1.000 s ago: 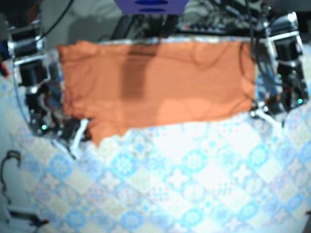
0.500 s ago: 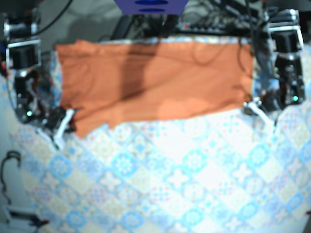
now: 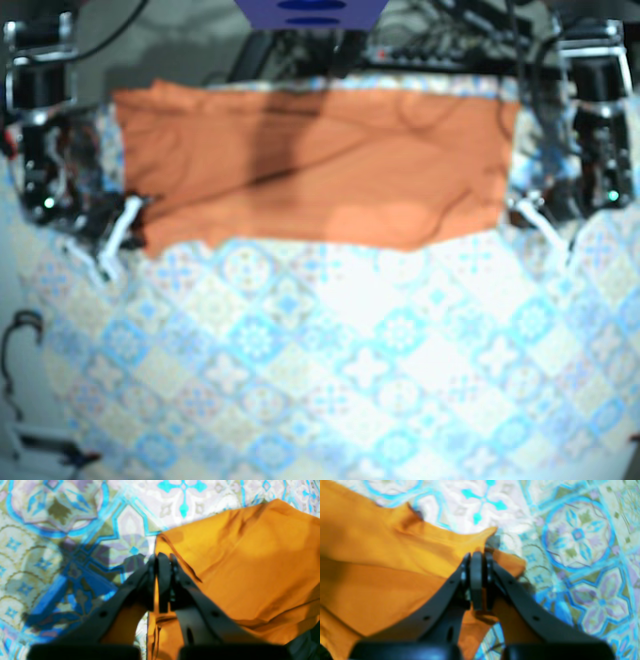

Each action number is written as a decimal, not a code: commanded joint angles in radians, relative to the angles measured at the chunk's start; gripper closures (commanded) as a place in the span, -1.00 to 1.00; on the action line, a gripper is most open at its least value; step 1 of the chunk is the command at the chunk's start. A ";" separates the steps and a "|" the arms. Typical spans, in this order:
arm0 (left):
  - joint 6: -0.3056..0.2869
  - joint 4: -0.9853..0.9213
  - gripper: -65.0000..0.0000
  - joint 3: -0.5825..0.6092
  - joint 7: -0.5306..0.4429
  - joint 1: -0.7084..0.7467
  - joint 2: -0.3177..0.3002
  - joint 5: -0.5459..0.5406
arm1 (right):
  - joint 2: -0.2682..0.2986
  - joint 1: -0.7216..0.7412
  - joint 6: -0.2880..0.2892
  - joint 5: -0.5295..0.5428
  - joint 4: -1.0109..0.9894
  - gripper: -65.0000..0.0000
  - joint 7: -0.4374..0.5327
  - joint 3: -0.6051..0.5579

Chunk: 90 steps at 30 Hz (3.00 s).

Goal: Fold the T-shirt properly
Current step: 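Lift the corners and fold them toward the robot with both grippers, then carry the folded edge further over the shirt with both grippers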

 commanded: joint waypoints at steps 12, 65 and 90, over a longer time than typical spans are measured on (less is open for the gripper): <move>-0.033 0.019 1.00 -0.012 -0.013 -0.003 -0.079 -0.010 | 0.021 0.011 0.001 0.006 0.041 1.00 0.017 0.004; 0.022 0.462 0.00 0.561 -0.010 0.075 -0.070 0.701 | 0.017 0.010 0.000 0.006 0.030 1.00 0.022 0.003; 0.020 0.347 -0.18 0.678 -0.056 0.000 -0.064 0.853 | -0.005 0.008 0.000 0.006 0.030 1.00 0.024 0.003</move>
